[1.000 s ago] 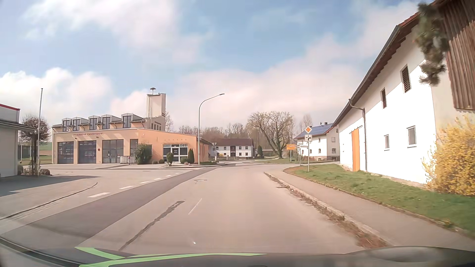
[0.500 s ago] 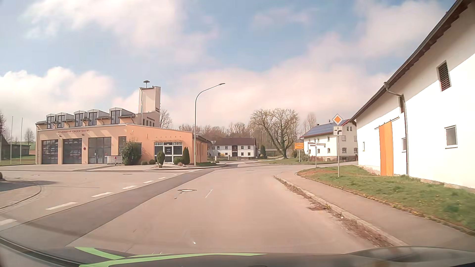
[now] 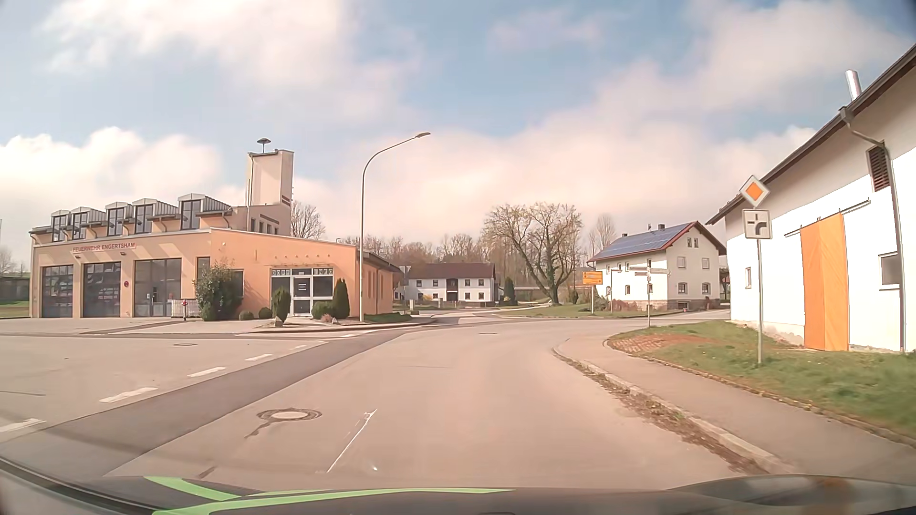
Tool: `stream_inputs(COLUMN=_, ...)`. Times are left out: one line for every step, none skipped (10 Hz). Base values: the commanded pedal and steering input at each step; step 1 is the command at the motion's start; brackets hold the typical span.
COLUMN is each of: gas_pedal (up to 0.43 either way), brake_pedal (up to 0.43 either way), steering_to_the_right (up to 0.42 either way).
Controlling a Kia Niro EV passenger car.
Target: Follow the waypoints while adhering to traffic rules and regulations
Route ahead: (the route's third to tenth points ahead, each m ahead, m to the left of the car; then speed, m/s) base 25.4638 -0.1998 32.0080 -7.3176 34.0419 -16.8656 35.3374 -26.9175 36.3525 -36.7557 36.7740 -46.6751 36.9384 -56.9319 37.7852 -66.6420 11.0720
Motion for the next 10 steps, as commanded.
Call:
stream_inputs(gas_pedal=0.000, brake_pedal=0.165, steering_to_the_right=0.012)
stream_inputs(gas_pedal=0.000, brake_pedal=0.171, steering_to_the_right=0.014)
stream_inputs(gas_pedal=0.000, brake_pedal=0.177, steering_to_the_right=0.019)
stream_inputs(gas_pedal=0.000, brake_pedal=0.183, steering_to_the_right=0.023)
stream_inputs(gas_pedal=0.000, brake_pedal=0.189, steering_to_the_right=0.030)
stream_inputs(gas_pedal=0.000, brake_pedal=0.189, steering_to_the_right=0.035)
stream_inputs(gas_pedal=0.000, brake_pedal=0.189, steering_to_the_right=0.038)
stream_inputs(gas_pedal=0.000, brake_pedal=0.189, steering_to_the_right=0.041)
stream_inputs(gas_pedal=0.000, brake_pedal=0.183, steering_to_the_right=0.046)
stream_inputs(gas_pedal=0.000, brake_pedal=0.183, steering_to_the_right=0.053)
